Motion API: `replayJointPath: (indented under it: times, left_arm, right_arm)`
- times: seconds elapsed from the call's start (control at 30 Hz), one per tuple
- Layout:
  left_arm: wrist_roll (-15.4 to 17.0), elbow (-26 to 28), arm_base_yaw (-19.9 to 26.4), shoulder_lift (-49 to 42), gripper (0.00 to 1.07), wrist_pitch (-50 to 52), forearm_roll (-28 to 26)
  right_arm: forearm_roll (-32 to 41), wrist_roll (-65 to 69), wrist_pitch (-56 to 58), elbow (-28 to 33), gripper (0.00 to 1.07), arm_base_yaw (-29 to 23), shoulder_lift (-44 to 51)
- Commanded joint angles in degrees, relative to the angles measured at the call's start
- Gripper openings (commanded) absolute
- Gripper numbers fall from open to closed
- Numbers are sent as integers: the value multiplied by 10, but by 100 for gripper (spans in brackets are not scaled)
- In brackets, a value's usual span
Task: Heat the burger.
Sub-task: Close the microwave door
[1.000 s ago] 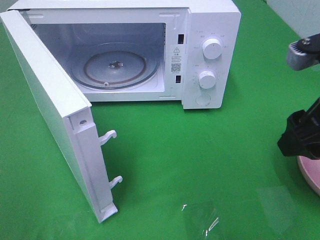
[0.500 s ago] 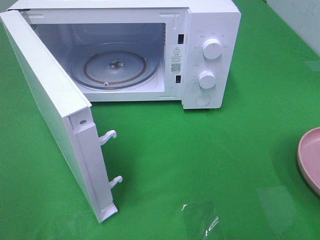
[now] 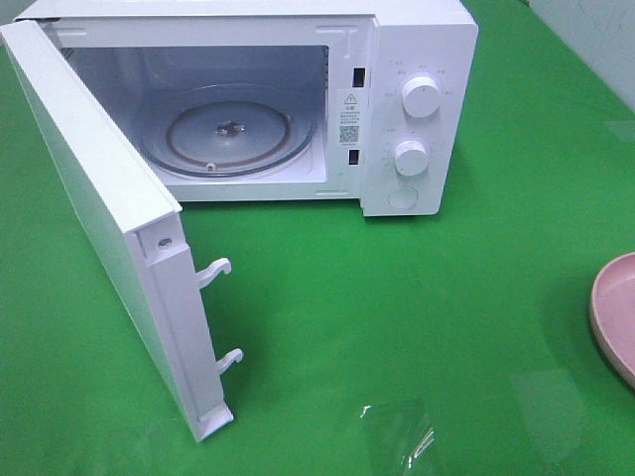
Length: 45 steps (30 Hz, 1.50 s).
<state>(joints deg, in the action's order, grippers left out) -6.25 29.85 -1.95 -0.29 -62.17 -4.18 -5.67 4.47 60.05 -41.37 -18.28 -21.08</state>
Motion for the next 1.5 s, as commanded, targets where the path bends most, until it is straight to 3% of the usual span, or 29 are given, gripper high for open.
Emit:
replayJointPath:
  times: [0.03,0.37,0.57,1.5]
  left_arm:
    - [-1,-2,3,-10,100,8,-3]
    - [-1,-2,3,-10,100,8,-3]
    - [-1,-2,3,-10,100,8,-3]
    - [-1,-2,3,-10,100,8,-3]
  right_arm:
    - [4,-18,-33,11,76,38,41]
    - [10,-20,-60,109,76,146,190]
    - [22,-20,-49,131,76,157,230]
    - [21,-21,-49,132,76,157,229]
